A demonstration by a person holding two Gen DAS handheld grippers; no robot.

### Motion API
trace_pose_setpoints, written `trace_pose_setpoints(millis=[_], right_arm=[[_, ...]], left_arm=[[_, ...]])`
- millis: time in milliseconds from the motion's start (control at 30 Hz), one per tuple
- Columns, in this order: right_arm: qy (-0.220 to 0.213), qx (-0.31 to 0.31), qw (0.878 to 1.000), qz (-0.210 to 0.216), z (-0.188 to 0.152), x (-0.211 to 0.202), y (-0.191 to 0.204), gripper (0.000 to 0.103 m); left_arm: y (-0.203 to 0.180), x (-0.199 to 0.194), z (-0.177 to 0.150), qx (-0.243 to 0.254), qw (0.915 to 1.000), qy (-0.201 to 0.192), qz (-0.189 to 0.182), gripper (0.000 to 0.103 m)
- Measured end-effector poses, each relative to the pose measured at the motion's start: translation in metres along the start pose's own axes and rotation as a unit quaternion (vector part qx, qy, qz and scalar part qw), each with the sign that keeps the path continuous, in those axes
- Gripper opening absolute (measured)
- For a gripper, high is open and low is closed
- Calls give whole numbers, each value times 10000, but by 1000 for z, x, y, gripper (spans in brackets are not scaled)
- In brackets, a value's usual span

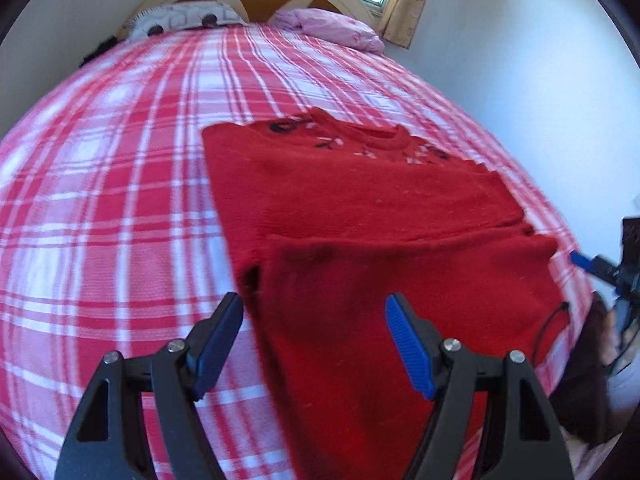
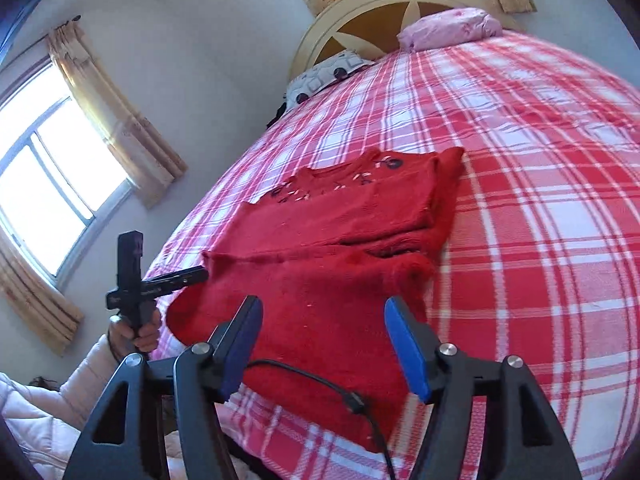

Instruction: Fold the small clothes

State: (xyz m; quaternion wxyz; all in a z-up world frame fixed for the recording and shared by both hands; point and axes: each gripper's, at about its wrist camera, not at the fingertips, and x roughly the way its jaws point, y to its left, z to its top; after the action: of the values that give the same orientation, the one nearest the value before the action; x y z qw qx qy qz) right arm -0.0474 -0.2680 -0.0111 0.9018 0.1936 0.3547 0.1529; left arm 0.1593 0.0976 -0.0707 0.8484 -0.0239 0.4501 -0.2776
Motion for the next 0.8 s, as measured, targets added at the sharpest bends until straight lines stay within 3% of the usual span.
trace_pose_setpoints(millis=[167,333,500,567,667,767,800], right_arm=[[-265,-60,9990,-357,2,-2,-12,65],[-136,-122,9967,-788,1,11,-24,65],[3,-264,9960,-858,4,25,-23,65],[33,-275,9960,-852,8,32,-24,65],[92,-336,9963,-789,12,40,-23,64],[187,-439,9957,-795,10,45,-17,44],[257,-443,9957,-766,8,46,-15,44]], left_arm=[[-3,4,-1,3,9999,-41,118,76],[-2,7,-1,-104,9997,-122,204,76],[-8,13,-1,-123,9999,-64,68,72],[-12,16,-1,-48,9999,16,109,56],[-12,14,-4,15,9998,19,198,45],[-6,10,-4,-243,9997,35,14,24],[-5,8,-5,-331,9993,30,-148,21]])
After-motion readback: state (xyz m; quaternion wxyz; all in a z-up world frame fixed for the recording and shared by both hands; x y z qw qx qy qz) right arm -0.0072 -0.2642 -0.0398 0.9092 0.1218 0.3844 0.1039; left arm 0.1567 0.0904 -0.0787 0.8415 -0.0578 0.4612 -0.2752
